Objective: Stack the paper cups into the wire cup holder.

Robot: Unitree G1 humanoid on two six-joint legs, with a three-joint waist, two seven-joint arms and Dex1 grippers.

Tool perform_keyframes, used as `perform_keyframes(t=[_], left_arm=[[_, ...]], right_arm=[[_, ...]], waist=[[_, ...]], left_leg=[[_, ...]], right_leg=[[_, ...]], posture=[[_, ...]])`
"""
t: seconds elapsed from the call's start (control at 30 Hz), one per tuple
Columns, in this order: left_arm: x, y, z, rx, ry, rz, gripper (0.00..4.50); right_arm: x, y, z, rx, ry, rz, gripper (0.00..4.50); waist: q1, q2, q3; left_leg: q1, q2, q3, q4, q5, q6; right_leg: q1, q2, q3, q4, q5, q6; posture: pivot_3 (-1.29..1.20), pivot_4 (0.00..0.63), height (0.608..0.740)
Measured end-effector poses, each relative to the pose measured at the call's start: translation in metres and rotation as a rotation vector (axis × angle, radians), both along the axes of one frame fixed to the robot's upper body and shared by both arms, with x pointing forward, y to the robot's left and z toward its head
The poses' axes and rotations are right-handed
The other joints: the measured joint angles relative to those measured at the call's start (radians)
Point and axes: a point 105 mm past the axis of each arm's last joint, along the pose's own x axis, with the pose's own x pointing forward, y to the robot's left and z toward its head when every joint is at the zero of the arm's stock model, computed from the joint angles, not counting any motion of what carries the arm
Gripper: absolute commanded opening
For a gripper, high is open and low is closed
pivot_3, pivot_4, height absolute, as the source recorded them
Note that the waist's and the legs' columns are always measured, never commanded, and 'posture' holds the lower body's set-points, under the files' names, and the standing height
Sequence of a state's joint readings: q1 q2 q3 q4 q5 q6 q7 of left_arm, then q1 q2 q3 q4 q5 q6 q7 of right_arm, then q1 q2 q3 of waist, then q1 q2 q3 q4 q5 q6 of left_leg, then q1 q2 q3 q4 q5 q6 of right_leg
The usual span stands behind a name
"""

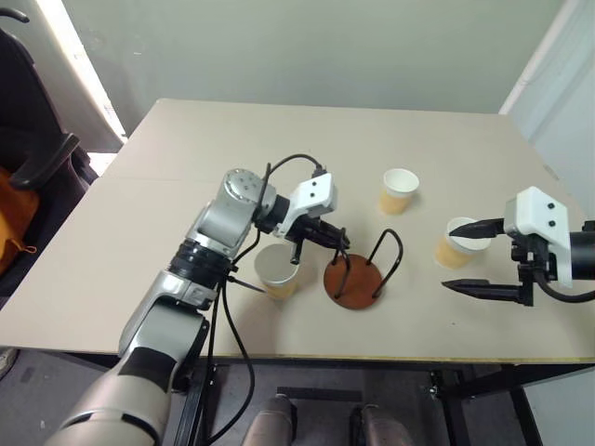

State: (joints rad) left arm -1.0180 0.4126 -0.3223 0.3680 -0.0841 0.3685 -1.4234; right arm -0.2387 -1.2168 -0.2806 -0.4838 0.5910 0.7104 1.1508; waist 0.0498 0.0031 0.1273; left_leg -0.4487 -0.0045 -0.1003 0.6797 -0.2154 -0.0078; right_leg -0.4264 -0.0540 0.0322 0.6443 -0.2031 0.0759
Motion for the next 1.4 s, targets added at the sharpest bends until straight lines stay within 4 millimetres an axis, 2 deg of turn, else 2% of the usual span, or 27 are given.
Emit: perform_keyframes(t=[0.13, 0.27, 0.4, 0.7, 0.83, 1.0, 1.1, 1.27, 1.33, 1.4], left_arm=[[0.004, -0.007, -0.003, -0.021, 0.011, 0.050, 0.04], [-0.006, -0.005, -0.021, 0.009, 0.071, 0.043, 0.04], [-0.011, -0.002, -0.029, 0.031, 0.124, 0.051, 1.22], [-0.006, -0.010, -0.025, 0.034, 0.091, 0.084, 4.44], [-0.004, 0.007, -0.014, 0.066, 0.041, 0.079, 4.48], [-0.006, 0.036, 0.003, 0.101, -0.043, 0.050, 4.48], [-0.003, 0.053, 0.022, 0.048, -0.086, 0.090, 4.48], [-0.003, 0.076, 0.060, -0.076, -0.122, 0.162, 4.48], [-0.006, 0.075, 0.076, -0.134, -0.143, 0.179, 4.48], [-0.010, 0.064, 0.088, -0.173, -0.176, 0.167, 4.48]], right_arm=[[-0.001, 0.003, -0.003, 0.005, 0.001, 0.002, 4.50], [-0.003, 0.005, -0.005, 0.004, 0.009, 0.003, 4.50], [-0.003, 0.004, -0.006, 0.005, 0.015, 0.001, 4.50], [-0.001, 0.005, -0.006, -0.003, 0.012, 0.003, 4.50], [0.008, -0.013, -0.005, -0.039, 0.017, -0.069, 4.50], [0.033, -0.043, -0.004, -0.117, -0.035, -0.192, 4.50], [0.052, -0.055, -0.006, -0.168, -0.074, -0.242, 4.50], [0.075, -0.056, -0.019, -0.180, -0.080, -0.239, 4.50], [0.081, -0.054, -0.024, -0.182, -0.065, -0.226, 4.50], [0.086, -0.052, -0.026, -0.190, -0.064, -0.213, 4.50]], waist=[[0.000, 0.000, 0.000], [-0.002, 0.000, 0.000], [-0.001, 0.000, 0.000], [-0.001, 0.000, 0.000], [-0.001, 0.000, 0.000], [-0.003, 0.000, 0.000], [-0.008, 0.001, 0.000], [-0.014, 0.001, 0.000], [-0.013, 0.001, 0.000], [-0.009, 0.001, 0.000]], left_leg=[[0.007, -0.001, 0.000, 0.000, -0.004, 0.008], [0.009, -0.001, 0.002, -0.001, -0.005, 0.008], [0.009, -0.001, 0.002, -0.001, -0.003, 0.006], [0.009, -0.001, 0.002, -0.001, -0.003, 0.006], [0.009, -0.001, 0.002, -0.002, -0.004, 0.006], [0.010, -0.001, 0.002, -0.003, -0.005, 0.008], [0.010, 0.000, 0.002, -0.004, -0.005, 0.008], [0.010, 0.000, 0.002, -0.006, -0.006, 0.009], [0.009, -0.001, 0.002, -0.007, -0.006, 0.009], [0.009, -0.001, 0.002, -0.007, -0.006, 0.009]], right_leg=[[0.008, -0.002, 0.000, -0.002, 0.000, 0.000], [0.009, -0.002, 0.000, -0.002, 0.000, 0.000], [0.009, -0.002, 0.000, -0.002, 0.000, 0.000], [0.010, -0.002, 0.000, -0.002, -0.001, 0.000], [0.010, -0.002, 0.001, -0.003, -0.001, 0.000], [0.009, -0.002, 0.001, -0.004, -0.001, -0.001], [0.008, -0.002, 0.001, -0.003, -0.001, -0.001], [0.007, -0.002, 0.000, -0.004, -0.001, -0.002], [0.007, -0.003, 0.000, -0.004, -0.001, -0.002], [0.008, -0.003, 0.000, -0.006, -0.001, -0.002]], posture=[[0.00, 0.150, 0.740], [0.00, 0.150, 0.740], [0.00, 0.150, 0.740], [0.00, 0.150, 0.740], [0.00, 0.150, 0.740], [0.00, 0.150, 0.740], [0.00, 0.150, 0.740], [0.00, 0.150, 0.740], [0.00, 0.150, 0.740], [0.00, 0.150, 0.740]])
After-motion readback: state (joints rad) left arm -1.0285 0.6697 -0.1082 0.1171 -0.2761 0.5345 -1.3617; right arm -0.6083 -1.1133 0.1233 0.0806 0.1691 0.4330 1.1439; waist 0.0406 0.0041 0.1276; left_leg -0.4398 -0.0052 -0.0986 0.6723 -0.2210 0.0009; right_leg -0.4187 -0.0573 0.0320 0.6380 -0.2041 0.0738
